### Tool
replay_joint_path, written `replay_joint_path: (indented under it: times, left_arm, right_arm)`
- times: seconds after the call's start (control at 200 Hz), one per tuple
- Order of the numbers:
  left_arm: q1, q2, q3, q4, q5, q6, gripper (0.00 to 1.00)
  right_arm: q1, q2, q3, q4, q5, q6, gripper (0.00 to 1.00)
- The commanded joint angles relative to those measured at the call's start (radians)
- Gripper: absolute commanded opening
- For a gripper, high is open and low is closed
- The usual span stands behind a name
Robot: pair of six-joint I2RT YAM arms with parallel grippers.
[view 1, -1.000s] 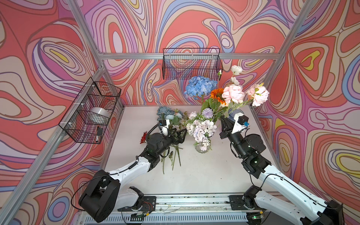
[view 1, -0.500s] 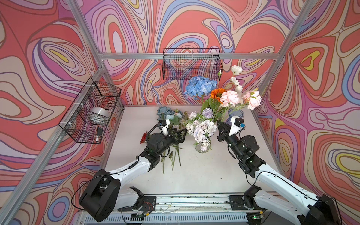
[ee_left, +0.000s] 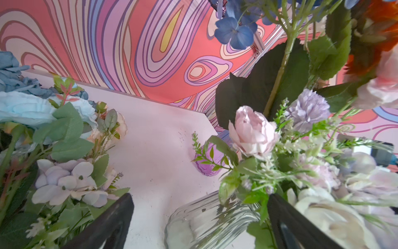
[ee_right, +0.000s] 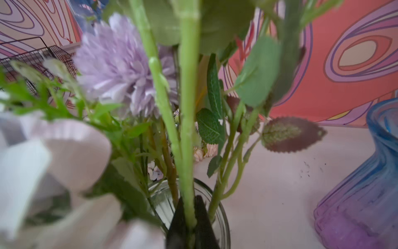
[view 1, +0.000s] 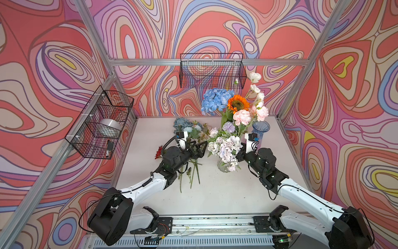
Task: Arrange the flowers into the vase
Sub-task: 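Lower the carnation stem into the clear vase and open the right gripper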
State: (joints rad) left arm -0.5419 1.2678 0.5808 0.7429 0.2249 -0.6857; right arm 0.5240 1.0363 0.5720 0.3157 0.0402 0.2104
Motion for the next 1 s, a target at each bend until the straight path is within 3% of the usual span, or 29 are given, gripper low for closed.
replay_joint_path:
  times: [0.0, 0.095, 0.341, 0.441, 0.711, 0.992]
  left_arm:
    - [0.000, 0.007, 0.029, 0.038, 0.011, -0.009, 1.00]
    - [-0.001, 0.007, 0.028, 0.038, 0.010, -0.007, 1.00]
    - [0.000, 0.011, 0.033, 0.042, 0.015, -0.007, 1.00]
    - [0.000, 0.013, 0.032, 0.050, 0.016, -0.011, 1.00]
    - [0.004, -0.004, 0.015, 0.028, -0.045, -0.011, 1.00]
    - [0.051, 0.019, 0.030, 0.042, -0.009, -0.060, 1.00]
  right_arm:
    - [-0.004, -0.012, 0.027, -0.078, -0.010, -0.015, 0.00]
    - [-0.004, -0.038, 0.052, -0.128, -0.008, -0.029, 0.15]
    - [-0.004, -0.133, 0.117, -0.289, 0.051, -0.066, 0.36]
    - [-0.004, -0.161, 0.139, -0.343, 0.088, -0.074, 0.51]
    - [-0.004, -0.178, 0.178, -0.565, 0.088, -0.011, 0.79]
    - [-0.004, -0.212, 0.213, -0.747, 0.027, 0.090, 0.92]
